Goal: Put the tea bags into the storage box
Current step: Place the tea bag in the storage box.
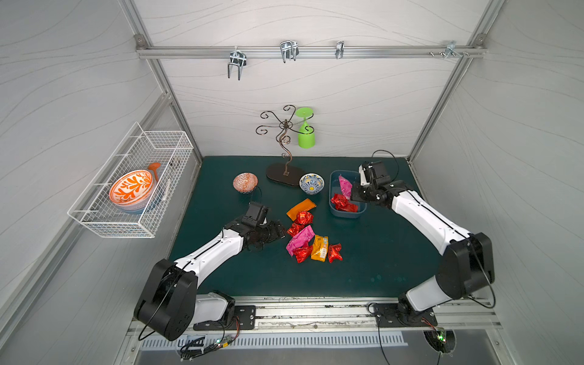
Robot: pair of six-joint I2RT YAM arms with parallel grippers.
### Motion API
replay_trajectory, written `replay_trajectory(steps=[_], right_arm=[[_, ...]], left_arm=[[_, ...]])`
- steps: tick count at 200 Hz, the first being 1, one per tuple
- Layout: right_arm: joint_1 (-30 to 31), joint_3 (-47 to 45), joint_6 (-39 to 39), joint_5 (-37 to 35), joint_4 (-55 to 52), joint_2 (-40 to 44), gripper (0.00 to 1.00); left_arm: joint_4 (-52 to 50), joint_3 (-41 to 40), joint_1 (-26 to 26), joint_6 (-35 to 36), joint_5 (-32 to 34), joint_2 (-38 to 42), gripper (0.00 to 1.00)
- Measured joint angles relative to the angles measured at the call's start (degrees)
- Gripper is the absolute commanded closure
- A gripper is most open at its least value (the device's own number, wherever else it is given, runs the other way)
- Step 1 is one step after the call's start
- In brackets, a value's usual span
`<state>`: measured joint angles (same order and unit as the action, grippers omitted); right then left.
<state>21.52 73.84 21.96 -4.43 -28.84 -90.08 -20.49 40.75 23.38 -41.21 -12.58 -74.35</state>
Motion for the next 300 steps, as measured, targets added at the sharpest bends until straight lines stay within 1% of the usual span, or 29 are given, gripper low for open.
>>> replay_trajectory(steps=[25, 51, 109, 149, 167, 175, 227, 253, 271, 300], right_arm=[[-3.17, 2.58, 1.27, -0.63, 1.05, -5.4, 1.0], [-4.63, 3.54, 2.64, -0.92, 1.38, -9.22, 1.0], [-4.74, -0.79, 4.92, -0.85, 2.27, -10.27, 1.0], [-4.74, -1.4, 5.22, -0.83, 2.34, -10.71, 0.85], [-4.74, -1.38, 5.25, -0.74, 2.34, -11.15, 0.68], [-4.74, -1.36, 5.35, -0.66, 2.29, -11.3, 0.64], [-4.72, -1.05, 4.42, -0.66, 1.77, -10.84, 0.57], [-3.8, -1.46, 3.02, -0.5, 0.85, -7.48, 0.53], [-1.42, -2.78, 1.66, 0.09, 0.24, -3.3, 0.51], [5.09, -6.95, 0.42, 3.02, -0.59, 3.19, 0.48]], left_arm=[[0.0, -0.02, 0.0, -0.13, 0.02, 0.07, 0.12], [-0.02, -0.07, 0.0, -0.13, 0.09, 0.39, 0.12], [-0.04, -0.15, 0.0, -0.13, 0.15, 0.7, 0.12], [-0.02, -0.15, 0.0, -0.13, 0.15, 0.7, 0.12], [-0.04, -0.15, 0.0, -0.15, 0.13, 0.7, 0.12], [-0.04, -0.15, 0.0, -0.15, 0.13, 0.7, 0.12], [-0.07, -0.15, 0.0, -0.13, 0.15, 0.7, 0.12], [-0.07, -0.15, 0.0, -0.13, 0.13, 0.7, 0.12], [-0.04, -0.15, 0.0, -0.13, 0.13, 0.7, 0.12], [-0.04, -0.13, 0.0, -0.13, 0.13, 0.63, 0.12]])
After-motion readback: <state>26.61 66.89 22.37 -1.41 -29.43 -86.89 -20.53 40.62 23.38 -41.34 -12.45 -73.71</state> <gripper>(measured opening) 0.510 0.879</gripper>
